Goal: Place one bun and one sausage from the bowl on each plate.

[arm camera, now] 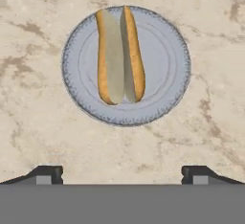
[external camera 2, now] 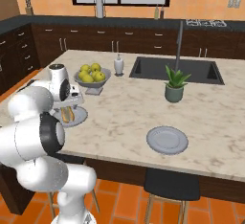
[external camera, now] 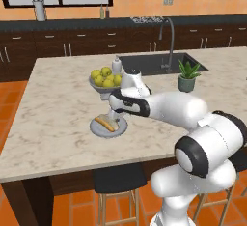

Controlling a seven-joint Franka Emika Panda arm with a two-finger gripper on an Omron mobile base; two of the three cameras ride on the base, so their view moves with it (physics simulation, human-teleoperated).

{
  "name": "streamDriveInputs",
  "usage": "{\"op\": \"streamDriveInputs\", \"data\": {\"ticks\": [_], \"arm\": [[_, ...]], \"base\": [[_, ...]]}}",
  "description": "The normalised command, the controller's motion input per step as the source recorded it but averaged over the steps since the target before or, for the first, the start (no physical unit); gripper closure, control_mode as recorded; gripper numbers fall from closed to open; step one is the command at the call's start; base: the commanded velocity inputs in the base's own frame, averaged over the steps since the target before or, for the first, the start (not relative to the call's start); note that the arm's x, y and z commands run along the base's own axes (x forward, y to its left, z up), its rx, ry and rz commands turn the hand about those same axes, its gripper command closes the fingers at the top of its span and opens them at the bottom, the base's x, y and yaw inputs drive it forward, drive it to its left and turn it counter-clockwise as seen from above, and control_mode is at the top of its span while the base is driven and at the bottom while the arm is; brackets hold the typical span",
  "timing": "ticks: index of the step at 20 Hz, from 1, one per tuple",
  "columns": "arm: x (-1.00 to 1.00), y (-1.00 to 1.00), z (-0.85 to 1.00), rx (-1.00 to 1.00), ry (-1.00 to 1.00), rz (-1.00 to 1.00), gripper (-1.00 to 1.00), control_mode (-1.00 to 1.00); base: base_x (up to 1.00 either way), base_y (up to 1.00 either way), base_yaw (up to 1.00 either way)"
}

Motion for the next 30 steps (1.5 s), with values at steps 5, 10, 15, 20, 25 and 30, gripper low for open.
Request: {"op": "streamDriveInputs", "data": {"ticks": [5, 10, 15, 20, 25, 30], "arm": [[-1.0, -0.29, 0.86, 0.0, -0.02, -0.09, -1.0, -1.0], [-0.56, -0.17, 0.11, 0.0, -0.03, -0.05, -1.0, -1.0], [-0.97, -0.63, 0.27, 0.04, -0.43, 0.0, -1.0, -1.0], [0.0, 0.0, 0.0, 0.0, 0.0, 0.0, -1.0, 1.0], [0.0, 0.0, 0.0, 0.0, 0.0, 0.0, -1.0, 1.0], [0.0, 0.0, 0.0, 0.0, 0.0, 0.0, -1.0, 1.0]], "base": [[0.0, 0.0, 0.0], [0.0, 0.0, 0.0], [0.0, 0.0, 0.0], [-0.98, -1.0, -0.1], [-0.7, -1.0, -0.23], [0.08, -1.0, -0.25]]}}
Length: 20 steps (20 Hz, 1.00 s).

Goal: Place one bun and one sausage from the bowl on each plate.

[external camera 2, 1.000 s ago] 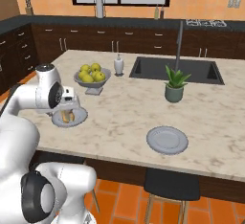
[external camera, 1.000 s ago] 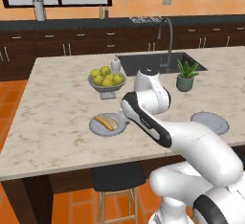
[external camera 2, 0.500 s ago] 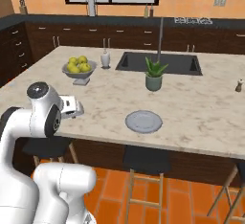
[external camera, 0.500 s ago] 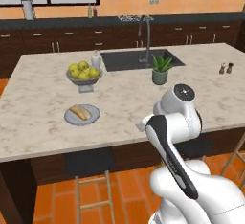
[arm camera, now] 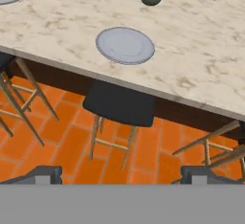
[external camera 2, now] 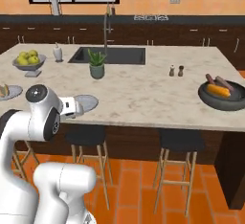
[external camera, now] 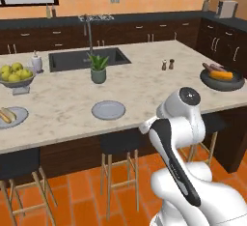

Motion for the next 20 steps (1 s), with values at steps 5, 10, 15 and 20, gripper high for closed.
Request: {"op": "streamDriveInputs", "data": {"ticks": [5, 10, 15, 20], "arm": [[0.0, 0.0, 0.0, 0.0, 0.0, 0.0, -1.0, 1.0], [0.0, 0.0, 0.0, 0.0, 0.0, 0.0, -1.0, 1.0], [0.0, 0.0, 0.0, 0.0, 0.0, 0.0, -1.0, 1.0], [0.0, 0.0, 0.0, 0.0, 0.0, 0.0, -1.0, 1.0]], "base": [[0.35, -1.0, -0.25], [0.47, -1.0, -0.05], [0.56, -1.0, 0.13], [0.57, -1.0, 0.26]]}}
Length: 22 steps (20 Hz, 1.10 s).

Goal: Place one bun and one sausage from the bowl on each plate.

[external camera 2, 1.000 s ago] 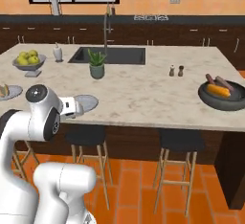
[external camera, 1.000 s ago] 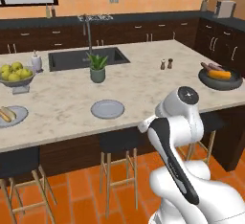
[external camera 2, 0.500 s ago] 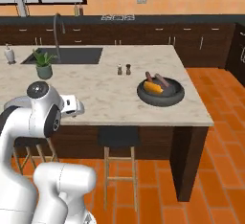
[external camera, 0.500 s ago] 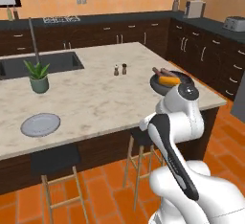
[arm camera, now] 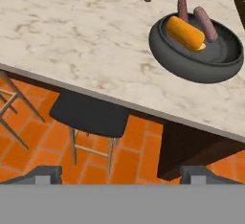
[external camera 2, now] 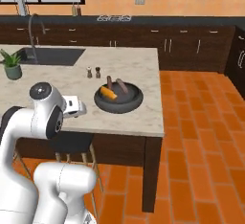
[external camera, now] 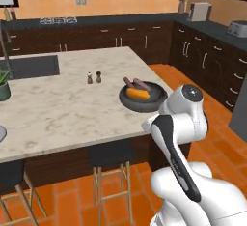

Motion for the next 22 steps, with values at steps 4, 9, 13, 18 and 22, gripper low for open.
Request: {"op": "streamDriveInputs", "data": {"ticks": [4, 9, 13, 18, 22], "arm": [[0.0, 0.0, 0.0, 0.0, 0.0, 0.0, -1.0, 1.0], [0.0, 0.0, 0.0, 0.0, 0.0, 0.0, -1.0, 1.0], [0.0, 0.0, 0.0, 0.0, 0.0, 0.0, -1.0, 1.0], [0.92, -0.19, 0.26, 0.22, 0.45, -0.18, -1.0, -1.0], [0.93, 0.0, 0.07, 0.22, 0.35, -0.27, -1.0, -1.0]], "base": [[0.89, -0.89, 0.26], [0.98, 0.09, 0.02], [0.75, -0.04, -0.03], [0.0, 0.0, 0.0], [0.0, 0.0, 0.0]]}}
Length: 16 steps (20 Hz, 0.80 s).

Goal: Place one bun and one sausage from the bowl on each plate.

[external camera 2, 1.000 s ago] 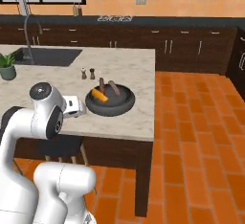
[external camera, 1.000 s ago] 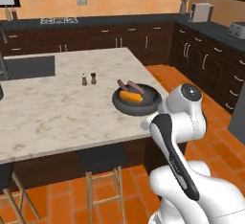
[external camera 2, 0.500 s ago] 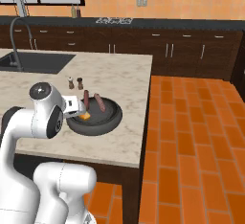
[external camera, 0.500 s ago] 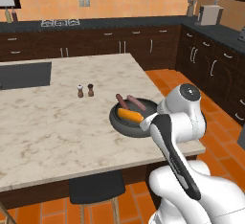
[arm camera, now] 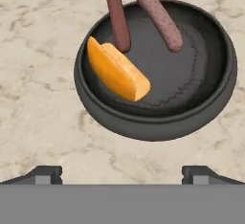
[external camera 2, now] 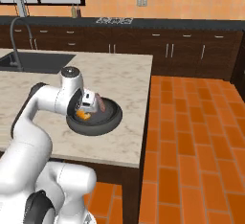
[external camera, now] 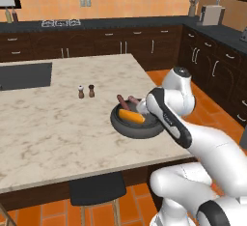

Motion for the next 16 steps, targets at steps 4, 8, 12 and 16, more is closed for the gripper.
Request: {"op": "streamDriveInputs", "data": {"ticks": [4, 8, 12, 16], "arm": [[0.63, 0.0, -0.39, 0.12, 0.25, -0.24, -1.0, -1.0], [0.3, 0.11, -0.84, 0.05, 0.1, -0.39, -1.0, -1.0], [0.11, 0.13, -0.69, 0.08, 0.05, -0.22, -1.0, -1.0], [0.07, -0.01, -0.02, 0.01, 0.0, 0.04, -1.0, -1.0]], "base": [[0.0, 0.0, 0.0], [0.0, 0.0, 0.0], [0.0, 0.0, 0.0], [0.0, 0.0, 0.0]]}}
